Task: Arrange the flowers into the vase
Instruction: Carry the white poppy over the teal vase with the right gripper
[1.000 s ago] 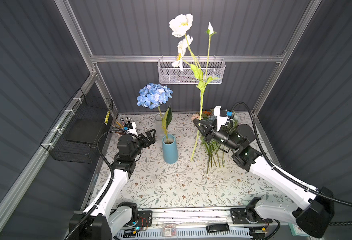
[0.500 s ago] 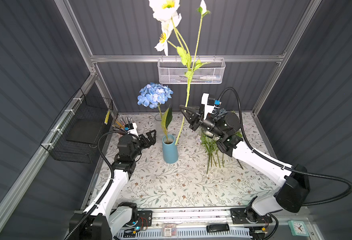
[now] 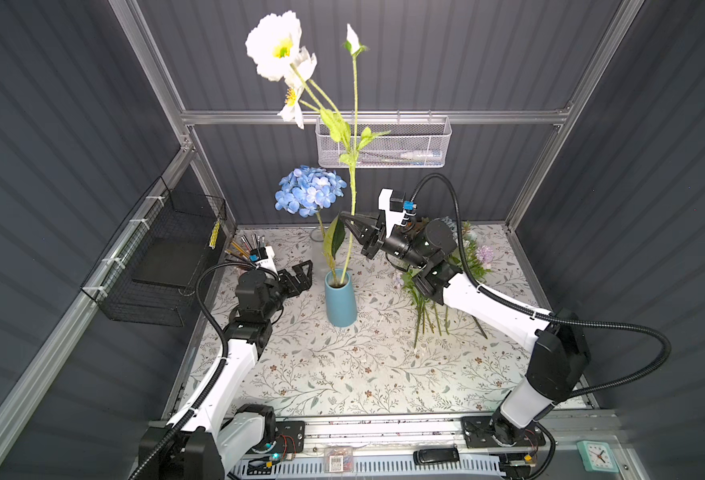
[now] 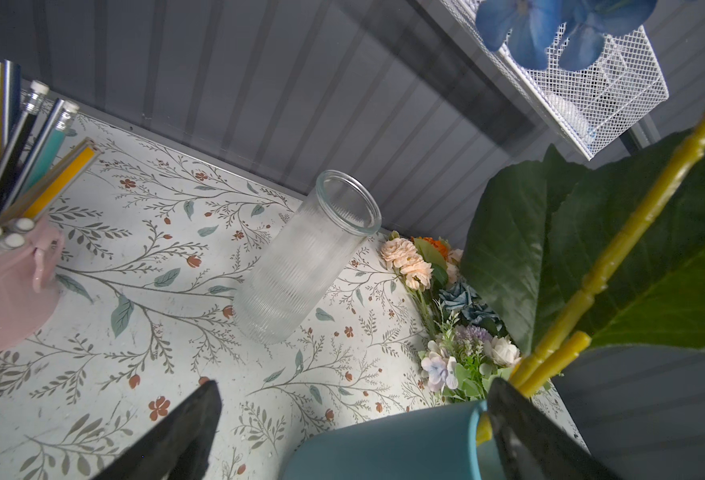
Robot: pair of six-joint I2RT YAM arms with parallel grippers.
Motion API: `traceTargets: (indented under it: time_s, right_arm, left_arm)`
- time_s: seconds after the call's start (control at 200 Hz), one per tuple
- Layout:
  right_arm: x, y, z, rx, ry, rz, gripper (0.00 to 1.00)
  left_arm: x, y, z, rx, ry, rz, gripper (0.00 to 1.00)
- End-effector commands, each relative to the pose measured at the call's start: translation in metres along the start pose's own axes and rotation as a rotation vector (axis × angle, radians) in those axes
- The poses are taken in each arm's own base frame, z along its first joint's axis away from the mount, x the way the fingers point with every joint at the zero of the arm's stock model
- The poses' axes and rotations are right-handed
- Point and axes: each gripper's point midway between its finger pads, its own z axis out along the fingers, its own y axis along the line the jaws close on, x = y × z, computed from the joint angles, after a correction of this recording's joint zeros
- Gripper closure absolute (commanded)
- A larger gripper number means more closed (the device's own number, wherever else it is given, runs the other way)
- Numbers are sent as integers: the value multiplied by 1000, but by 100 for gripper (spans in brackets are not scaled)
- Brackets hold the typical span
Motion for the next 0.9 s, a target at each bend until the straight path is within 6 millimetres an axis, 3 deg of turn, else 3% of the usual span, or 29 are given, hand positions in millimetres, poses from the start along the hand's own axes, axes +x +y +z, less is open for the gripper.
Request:
traceTargets:
  time_s: [0.0,0.33,0.565,0.77,0.891]
  right_arm:
    - [-2,5,4,-7,-50,-106,100]
    - [70,9,8,8,54,-226,100]
    - [120,12,-2,21,173,-197,100]
    - [152,11,-11,62,249,-166,100]
    - [166,5,-14,100,289,-161,100]
  left_arm:
    - [-5,-1,-5,-3,-14,20,0]
    - [-3,-19,-9,85,17,42,0]
    - [-16,-47,-31,156,35,77,0]
    - [-50,-83,-61,240,-49,127,2]
    - [-68,-107,-68,337,-90,150,11]
